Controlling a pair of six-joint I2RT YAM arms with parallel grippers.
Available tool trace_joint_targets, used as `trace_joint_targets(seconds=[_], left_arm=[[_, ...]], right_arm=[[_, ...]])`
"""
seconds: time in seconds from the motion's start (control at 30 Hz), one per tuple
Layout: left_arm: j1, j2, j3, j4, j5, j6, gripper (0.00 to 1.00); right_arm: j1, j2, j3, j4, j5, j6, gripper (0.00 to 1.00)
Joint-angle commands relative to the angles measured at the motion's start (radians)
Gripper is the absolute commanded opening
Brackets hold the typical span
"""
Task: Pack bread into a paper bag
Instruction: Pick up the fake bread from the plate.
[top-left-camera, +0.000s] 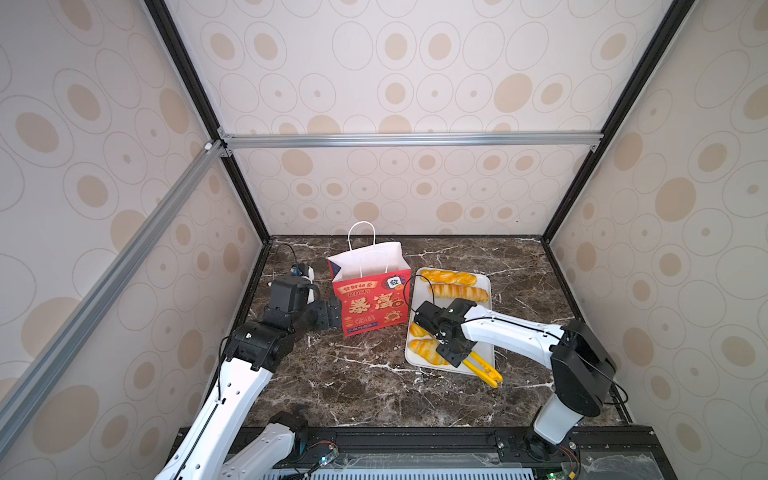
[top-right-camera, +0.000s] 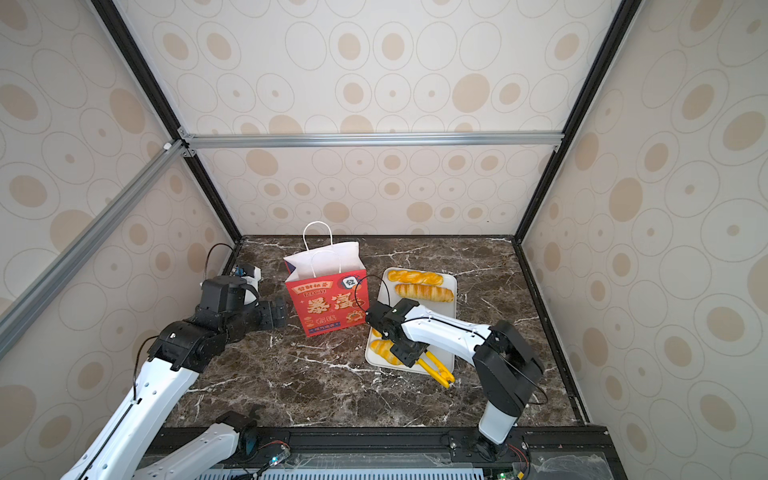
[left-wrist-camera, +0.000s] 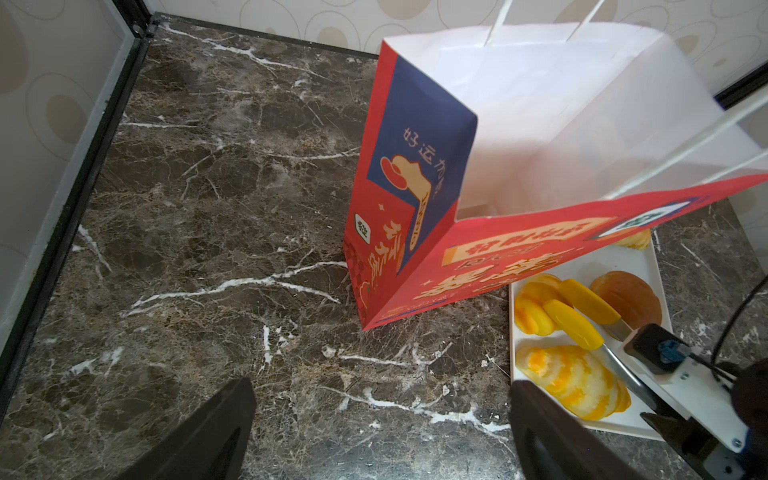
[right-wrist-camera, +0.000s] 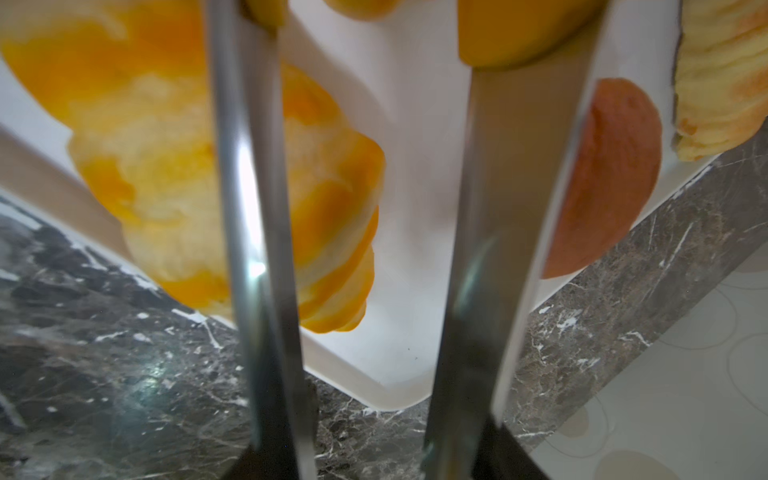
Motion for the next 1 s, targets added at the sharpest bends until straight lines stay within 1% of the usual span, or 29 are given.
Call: trace_joint_targets(seconds=[0.0,0.1,0.17,0.23,0.3,0.43,0.53,0.63,0.77,0.97], left_arm=[[0.006,-0.015,-0.001,0.007,-0.005,0.022,0.99],[0.006,-0.014,-0.001,0.007,-0.003,0.022,0.99],[0.006,-0.016,-0.001,0.007,-0.003,0.022,0.98],[0.007,-0.016,-0.001,0.007,-0.003,0.022,0.99],[0.006,-0.016,-0.001,0.007,-0.004,0.02,0.99],[0.006,-0.017,-0.003,0.007,-0.004,0.021,0.99],[0.006,-0.016,-0.003,0.01,-0.001,0.021,0.99],[0.006,-0.015,-0.003,0.008,-0.001,0.021,0.98],[0.006,-0.016,-0.003,0.008,-0.002,0.021,0.98],[0.006,-0.015,-0.003,0.01,0.0,0.021,0.99]], right_arm=[[0.007,0.006,0.027,-0.082,0.064,0.033,0.5],[0.007,0.0,0.024,-0.081,0.064,0.03,0.39],[0.007,-0.003,0.025,-0.081,0.064,0.023,0.36],[0.007,-0.006,0.024,-0.083,0.063,0.019,0.34],[0.007,-0.012,0.024,-0.084,0.061,0.012,0.29],[0.007,-0.024,0.026,-0.089,0.064,0.004,0.16],[0.007,-0.038,0.031,-0.094,0.073,0.0,0.1],[0.005,-0.054,0.039,-0.109,0.093,-0.001,0.07],[-0.008,-0.074,0.073,-0.146,0.135,-0.008,0.06],[-0.078,-0.109,0.207,-0.23,0.222,-0.055,0.07]])
